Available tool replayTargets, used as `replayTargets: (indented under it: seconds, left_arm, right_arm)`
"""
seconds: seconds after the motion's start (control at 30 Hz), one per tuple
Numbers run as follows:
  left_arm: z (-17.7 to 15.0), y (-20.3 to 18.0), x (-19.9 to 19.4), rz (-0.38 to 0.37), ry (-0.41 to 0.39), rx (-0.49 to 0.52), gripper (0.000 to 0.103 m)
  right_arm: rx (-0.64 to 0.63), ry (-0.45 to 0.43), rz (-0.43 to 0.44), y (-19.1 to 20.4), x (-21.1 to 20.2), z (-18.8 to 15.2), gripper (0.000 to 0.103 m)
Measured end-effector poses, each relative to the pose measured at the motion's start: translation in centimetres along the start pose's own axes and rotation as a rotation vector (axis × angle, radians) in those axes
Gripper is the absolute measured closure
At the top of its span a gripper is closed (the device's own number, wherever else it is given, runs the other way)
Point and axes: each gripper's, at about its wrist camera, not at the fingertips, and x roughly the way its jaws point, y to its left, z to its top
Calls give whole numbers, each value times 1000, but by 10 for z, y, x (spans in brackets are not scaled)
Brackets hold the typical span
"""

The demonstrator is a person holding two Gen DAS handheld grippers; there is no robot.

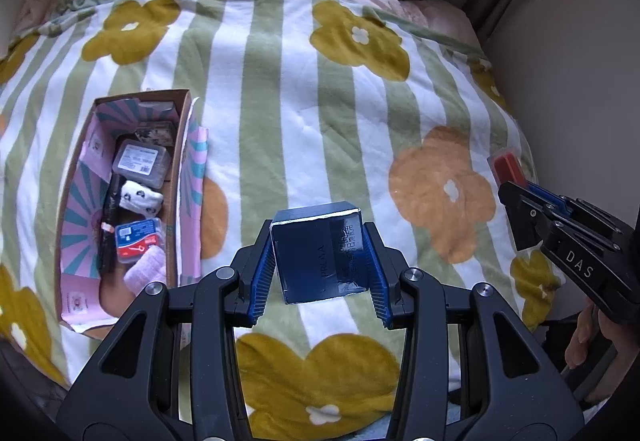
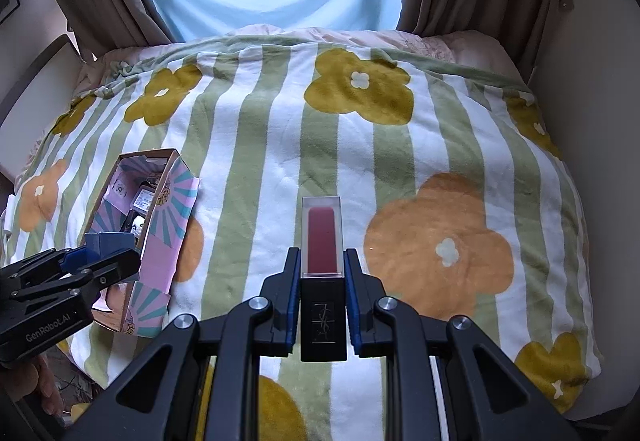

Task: Organize objects
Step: 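Carry the blue cube with the left gripper while the right carries the lipstick over the box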

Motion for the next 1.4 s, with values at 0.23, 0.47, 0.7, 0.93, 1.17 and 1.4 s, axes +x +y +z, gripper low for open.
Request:
replayTargets:
  seconds: [0.23, 0.47, 0.7, 0.93, 1.17, 1.4]
  left_arm:
    - [-1, 38, -19, 29, -24, -57, 65]
    - [-10, 101, -37, 79, -27, -131, 65]
    - [-27, 169, -45, 116, -17, -200, 65]
    - [-43, 220, -22, 135, 37, -218, 65]
    - [-44, 238, 24, 123, 98, -157, 65]
    - [-43, 241, 69, 85, 155, -95, 65]
  right_arm:
    - [-73, -16, 46, 52, 0, 13, 85]
    - [-165, -14, 121, 126, 11, 23, 85]
    - [-240, 15, 187, 201, 37, 29, 85]
    - [-265, 64, 212, 257, 83, 34, 85]
    - [-251, 134, 200, 287, 150, 46, 85]
    - [-270, 217, 242, 307, 211, 55, 85]
